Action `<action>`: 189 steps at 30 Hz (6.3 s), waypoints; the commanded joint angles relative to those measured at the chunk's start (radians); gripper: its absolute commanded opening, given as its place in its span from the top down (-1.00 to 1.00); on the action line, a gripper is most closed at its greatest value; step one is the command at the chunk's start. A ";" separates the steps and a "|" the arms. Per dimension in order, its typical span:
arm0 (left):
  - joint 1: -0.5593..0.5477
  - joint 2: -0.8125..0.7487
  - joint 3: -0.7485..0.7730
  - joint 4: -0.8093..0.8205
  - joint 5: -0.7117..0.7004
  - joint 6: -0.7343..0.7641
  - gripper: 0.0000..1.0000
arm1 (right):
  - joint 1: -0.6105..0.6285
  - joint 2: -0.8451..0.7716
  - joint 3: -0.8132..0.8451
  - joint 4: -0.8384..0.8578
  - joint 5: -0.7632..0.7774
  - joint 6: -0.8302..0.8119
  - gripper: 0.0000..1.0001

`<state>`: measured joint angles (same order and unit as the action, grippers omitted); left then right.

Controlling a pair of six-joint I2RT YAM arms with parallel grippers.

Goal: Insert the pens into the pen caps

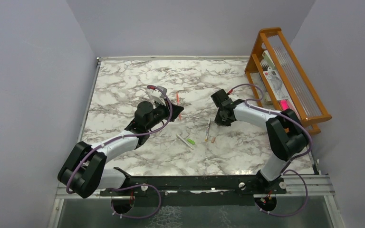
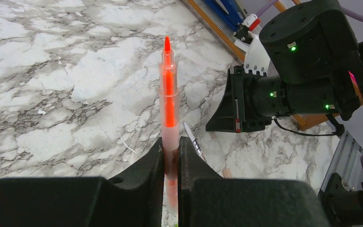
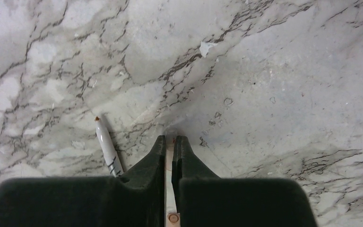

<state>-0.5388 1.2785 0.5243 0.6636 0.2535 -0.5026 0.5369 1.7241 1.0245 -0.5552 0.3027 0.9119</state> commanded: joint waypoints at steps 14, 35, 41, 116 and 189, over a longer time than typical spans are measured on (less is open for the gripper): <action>-0.088 0.220 0.091 0.260 0.488 -0.179 1.00 | 0.005 -0.543 -0.107 0.441 -0.252 -0.402 0.98; -0.121 0.400 0.169 0.681 0.636 -0.539 1.00 | 0.005 -0.725 -0.318 0.894 -0.603 -0.435 0.98; -0.121 0.392 0.159 0.697 0.631 -0.534 1.00 | 0.004 -0.722 -0.325 0.893 -0.601 -0.432 0.98; -0.050 0.347 0.495 0.497 0.478 -0.393 1.00 | 0.005 -0.802 -0.577 0.765 -0.767 -0.354 0.98; -0.032 0.568 0.752 -0.875 -0.464 0.135 1.00 | 0.004 -0.897 -0.490 0.416 -0.358 -0.380 0.17</action>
<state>-0.5835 1.7779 1.1992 -0.0479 -0.1188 -0.3843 0.5415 0.8196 0.5438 -0.1368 -0.0795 0.5209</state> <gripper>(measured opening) 0.121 0.416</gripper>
